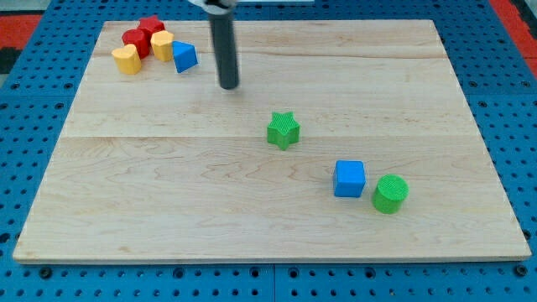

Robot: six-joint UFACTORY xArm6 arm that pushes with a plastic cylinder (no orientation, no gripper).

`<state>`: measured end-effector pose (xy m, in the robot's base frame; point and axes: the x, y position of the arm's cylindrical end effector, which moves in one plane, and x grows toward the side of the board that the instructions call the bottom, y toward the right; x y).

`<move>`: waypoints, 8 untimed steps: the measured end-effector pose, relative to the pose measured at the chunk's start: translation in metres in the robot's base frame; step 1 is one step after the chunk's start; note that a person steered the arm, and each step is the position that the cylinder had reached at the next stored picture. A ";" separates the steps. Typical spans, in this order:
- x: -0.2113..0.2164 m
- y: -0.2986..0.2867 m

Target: Push the green star towards the group of blocks

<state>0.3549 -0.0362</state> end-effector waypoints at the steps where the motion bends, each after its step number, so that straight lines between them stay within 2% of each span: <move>1: 0.010 0.093; 2: 0.039 0.124; 3: 0.073 0.113; 4: 0.087 0.083; 7: 0.090 -0.022; 8: 0.090 -0.039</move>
<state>0.4452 -0.0748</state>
